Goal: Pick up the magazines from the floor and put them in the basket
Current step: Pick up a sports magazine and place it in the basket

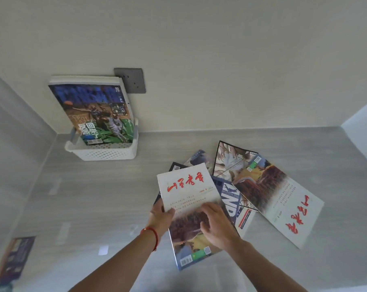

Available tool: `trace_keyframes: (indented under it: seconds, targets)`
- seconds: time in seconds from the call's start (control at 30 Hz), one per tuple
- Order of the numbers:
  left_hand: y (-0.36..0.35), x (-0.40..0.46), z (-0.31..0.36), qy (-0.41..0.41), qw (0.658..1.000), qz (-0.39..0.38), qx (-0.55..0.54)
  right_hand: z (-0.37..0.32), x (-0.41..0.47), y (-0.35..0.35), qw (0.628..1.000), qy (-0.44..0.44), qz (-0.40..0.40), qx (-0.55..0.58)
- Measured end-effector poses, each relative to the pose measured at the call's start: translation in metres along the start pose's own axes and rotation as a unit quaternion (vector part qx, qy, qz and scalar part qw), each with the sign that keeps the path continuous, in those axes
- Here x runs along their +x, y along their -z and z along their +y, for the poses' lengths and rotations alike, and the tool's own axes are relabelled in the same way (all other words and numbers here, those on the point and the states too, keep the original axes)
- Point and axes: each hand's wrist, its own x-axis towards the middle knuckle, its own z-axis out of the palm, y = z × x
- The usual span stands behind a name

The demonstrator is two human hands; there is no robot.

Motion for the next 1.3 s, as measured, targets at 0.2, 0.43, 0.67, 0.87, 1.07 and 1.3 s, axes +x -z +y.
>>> trace_keyframes:
  seconds: [0.2,0.43,0.67,0.87,1.07,1.3]
  targets:
    - [0.089,-0.003,0.002,-0.090,0.995,0.005,-0.037,-0.039,0.037,0.008,0.957,-0.176,0.159,0.168]
    - [0.206,0.012,0.019,-0.147,0.987,0.028,-0.056,-0.122,0.088,0.009,0.929,-0.145,0.053,0.336]
    - [0.305,0.028,0.088,-0.264,0.956,0.111,-0.063,-0.228,0.166,0.074,0.957,-0.016,0.192,0.216]
    - [0.365,0.052,0.156,-0.300,0.917,0.263,0.023,-0.304,0.231,0.131,0.941,0.018,0.281,0.187]
    - [0.379,0.095,0.173,-0.225,0.935,0.272,-0.030,-0.320,0.276,0.126,0.947,0.005,0.272,0.172]
    - [0.377,0.140,0.160,-0.105,0.951,0.270,-0.108,-0.307,0.303,0.094,0.963,-0.050,0.209,0.160]
